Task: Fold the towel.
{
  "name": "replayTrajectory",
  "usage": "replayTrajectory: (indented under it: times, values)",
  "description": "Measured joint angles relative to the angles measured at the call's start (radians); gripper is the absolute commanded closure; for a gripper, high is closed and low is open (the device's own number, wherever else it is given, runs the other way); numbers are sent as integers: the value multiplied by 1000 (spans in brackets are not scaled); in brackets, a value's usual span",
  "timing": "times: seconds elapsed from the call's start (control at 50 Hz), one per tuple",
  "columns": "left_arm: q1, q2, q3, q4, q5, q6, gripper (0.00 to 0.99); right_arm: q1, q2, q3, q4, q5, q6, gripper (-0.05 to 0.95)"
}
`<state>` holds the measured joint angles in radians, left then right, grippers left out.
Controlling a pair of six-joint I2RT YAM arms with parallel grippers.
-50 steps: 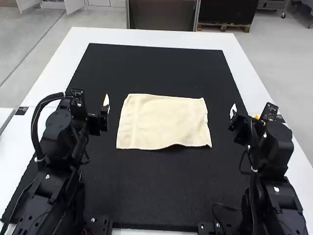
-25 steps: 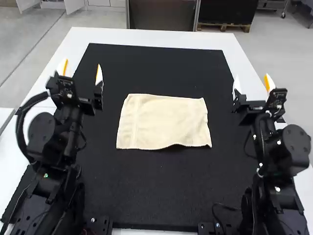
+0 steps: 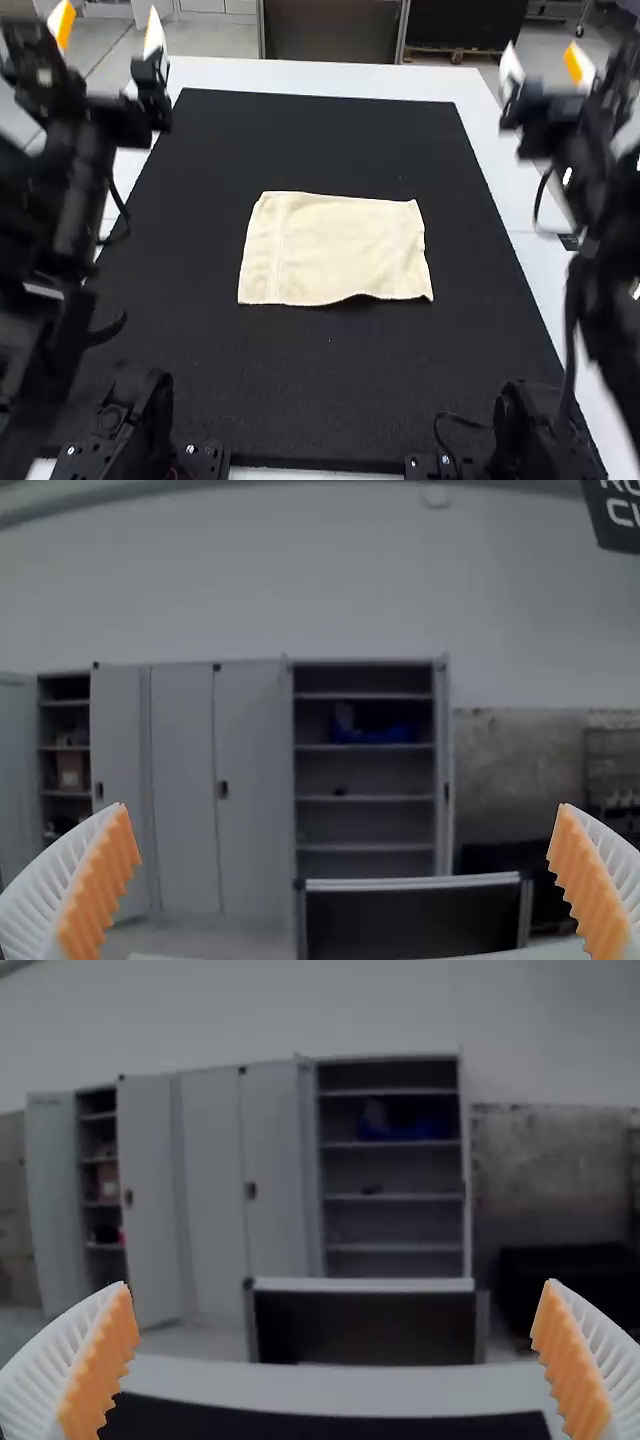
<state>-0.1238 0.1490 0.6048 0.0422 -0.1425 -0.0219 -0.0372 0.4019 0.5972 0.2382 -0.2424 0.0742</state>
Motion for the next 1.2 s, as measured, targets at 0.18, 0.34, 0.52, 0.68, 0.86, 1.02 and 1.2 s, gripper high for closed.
replayTrajectory:
  times: [0.18, 0.34, 0.52, 0.68, 0.86, 1.02, 1.2]
  values:
    - [83, 266, 285, -72, 70, -103, 36, -7, 245, 335, -227, -70, 53, -10]
    - [90, 623, 456, -114, 132, -172, 34, -12, 484, 541, -376, -143, 76, -10]
    - [57, 949, 435, -188, 200, -227, 36, -12, 642, 491, -404, -193, 79, -10]
    - [49, 962, 286, -45, 234, -243, 38, -13, 728, 386, -320, -211, 74, -10]
    - [-47, 1003, 216, 77, 252, -249, 41, -13, 880, 346, -218, -215, 68, -10]
    - [-49, 1194, 243, 96, 252, -249, 43, -4, 1062, 380, -203, -217, 68, -11]
    - [-52, 1340, 255, 97, 268, -250, 46, 45, 1193, 381, -220, -214, 93, -11]
